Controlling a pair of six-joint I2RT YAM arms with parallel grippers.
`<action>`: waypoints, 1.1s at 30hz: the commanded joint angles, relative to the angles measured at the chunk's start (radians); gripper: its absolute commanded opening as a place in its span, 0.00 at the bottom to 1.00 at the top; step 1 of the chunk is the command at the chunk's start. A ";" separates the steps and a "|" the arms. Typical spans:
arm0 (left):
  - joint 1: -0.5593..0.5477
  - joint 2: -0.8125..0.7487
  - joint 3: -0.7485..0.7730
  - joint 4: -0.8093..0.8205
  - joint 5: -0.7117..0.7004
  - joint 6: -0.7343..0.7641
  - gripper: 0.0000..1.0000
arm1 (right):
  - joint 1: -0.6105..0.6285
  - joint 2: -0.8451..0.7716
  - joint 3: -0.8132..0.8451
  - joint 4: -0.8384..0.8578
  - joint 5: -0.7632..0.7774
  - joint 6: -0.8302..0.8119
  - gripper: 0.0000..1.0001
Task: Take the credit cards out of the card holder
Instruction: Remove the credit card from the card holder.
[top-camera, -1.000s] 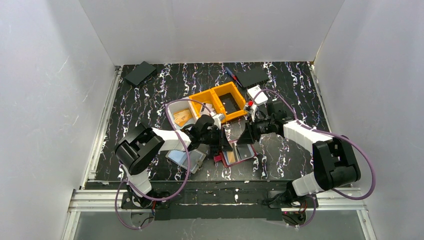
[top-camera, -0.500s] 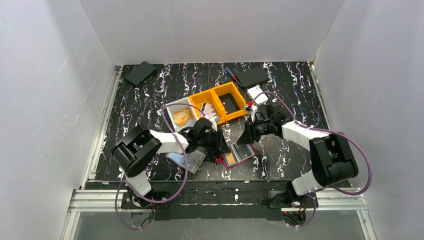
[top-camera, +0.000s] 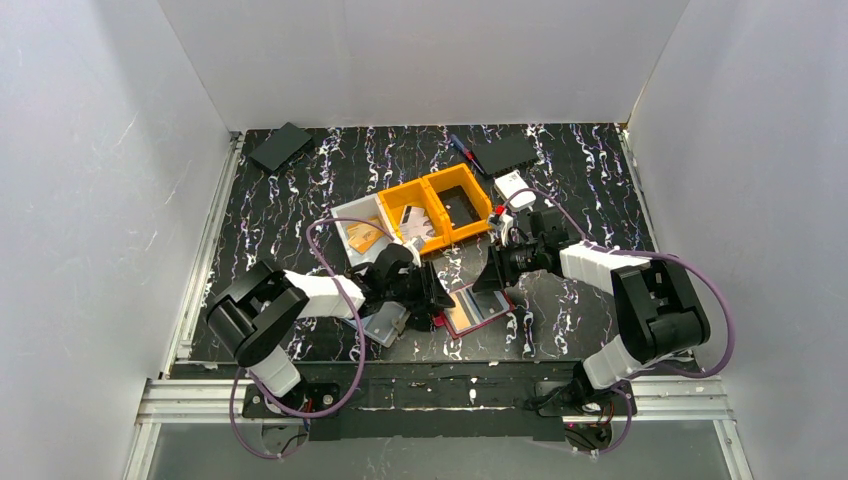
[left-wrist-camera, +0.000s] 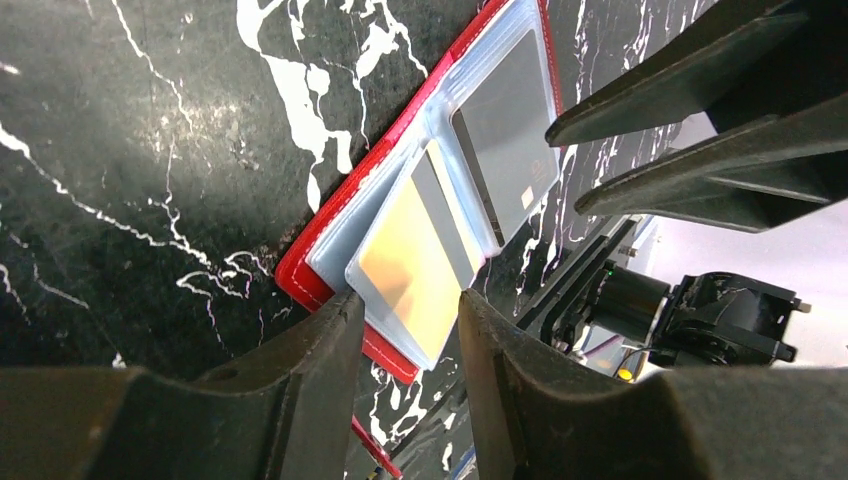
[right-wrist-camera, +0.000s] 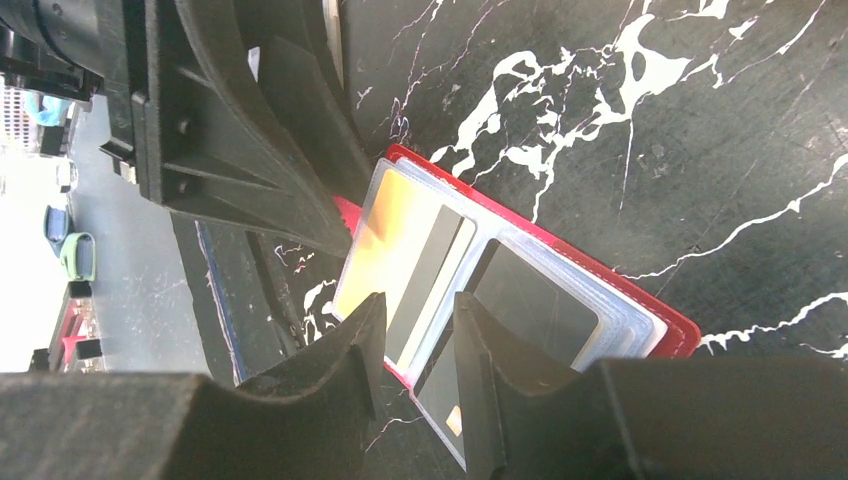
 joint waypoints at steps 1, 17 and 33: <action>0.004 -0.069 -0.031 0.027 -0.026 -0.037 0.39 | 0.006 0.012 -0.008 0.038 -0.030 0.013 0.39; 0.004 0.020 -0.034 0.189 0.008 -0.106 0.25 | 0.012 0.026 -0.004 0.033 -0.025 0.016 0.39; 0.004 -0.137 -0.136 0.348 0.033 0.232 0.00 | 0.002 -0.003 0.027 -0.037 -0.180 -0.072 0.47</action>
